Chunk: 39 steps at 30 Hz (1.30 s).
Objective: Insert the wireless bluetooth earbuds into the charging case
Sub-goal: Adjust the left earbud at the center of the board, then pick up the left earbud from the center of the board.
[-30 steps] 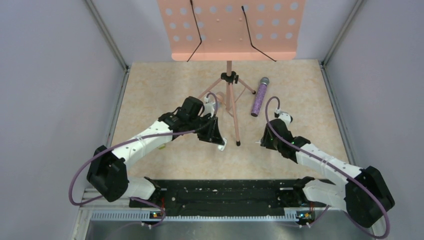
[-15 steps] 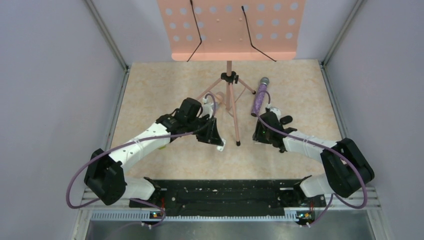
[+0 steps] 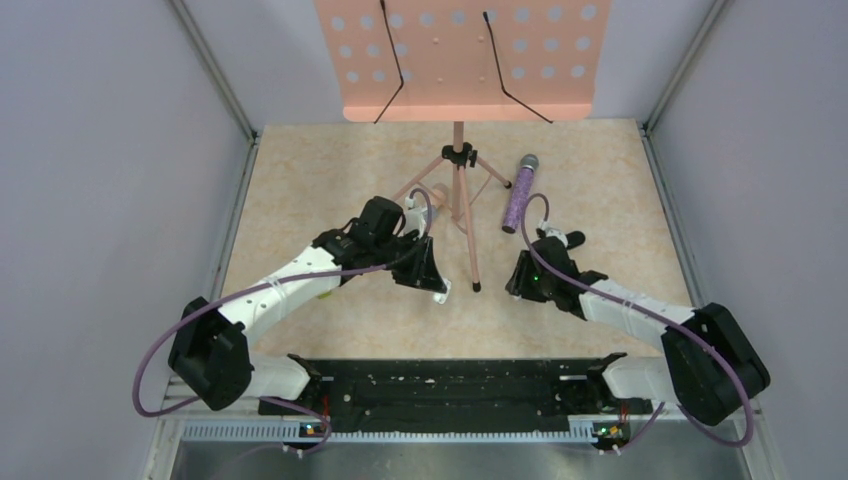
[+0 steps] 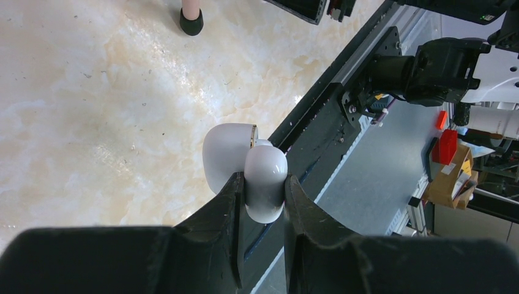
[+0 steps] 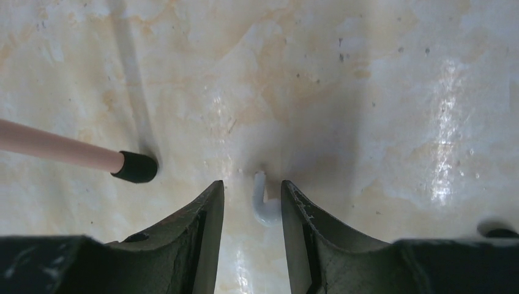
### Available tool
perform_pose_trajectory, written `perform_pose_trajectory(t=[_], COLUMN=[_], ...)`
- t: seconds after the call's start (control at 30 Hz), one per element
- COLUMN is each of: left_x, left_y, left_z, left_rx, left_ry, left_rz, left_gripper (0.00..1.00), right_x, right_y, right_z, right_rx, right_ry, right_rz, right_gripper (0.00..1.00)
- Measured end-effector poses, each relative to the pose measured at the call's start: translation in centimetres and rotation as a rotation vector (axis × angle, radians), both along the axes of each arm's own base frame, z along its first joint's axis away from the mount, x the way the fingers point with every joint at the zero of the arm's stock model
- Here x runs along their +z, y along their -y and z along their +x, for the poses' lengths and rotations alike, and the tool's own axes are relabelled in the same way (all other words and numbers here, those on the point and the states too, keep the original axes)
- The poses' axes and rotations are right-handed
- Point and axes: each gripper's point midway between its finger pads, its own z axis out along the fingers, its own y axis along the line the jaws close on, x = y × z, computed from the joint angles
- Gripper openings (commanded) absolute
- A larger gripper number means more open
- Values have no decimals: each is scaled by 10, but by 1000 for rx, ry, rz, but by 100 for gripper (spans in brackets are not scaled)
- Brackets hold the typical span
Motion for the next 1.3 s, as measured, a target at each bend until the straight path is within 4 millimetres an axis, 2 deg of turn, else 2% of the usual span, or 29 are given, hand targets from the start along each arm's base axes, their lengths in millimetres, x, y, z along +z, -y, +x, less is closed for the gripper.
perform_pose_trajectory(t=[0.27,0.47,0.67,0.93,1.3], left_x=[-1,-1,-1,-1,-1], left_y=[1,1,1,1,1], left_z=[1,1,1,1,1], left_rx=[0,2,2,1,1], left_ry=[-1,-2,-2,-2,-1], left_rz=[-1,-1,-1,-1,-1], left_gripper=[0,0,0,0,0], right_x=[1,-3,-4,-5,-6], right_y=[2,2,-5,2,13], right_z=[-15,-19,-21,-17,-19], right_rx=[20,56,81,37,1], right_ry=[-17,-7,-2,2,-11], right_rz=[16,-72,-169,-226,-269], right_gripper=[37,37,34,30,31])
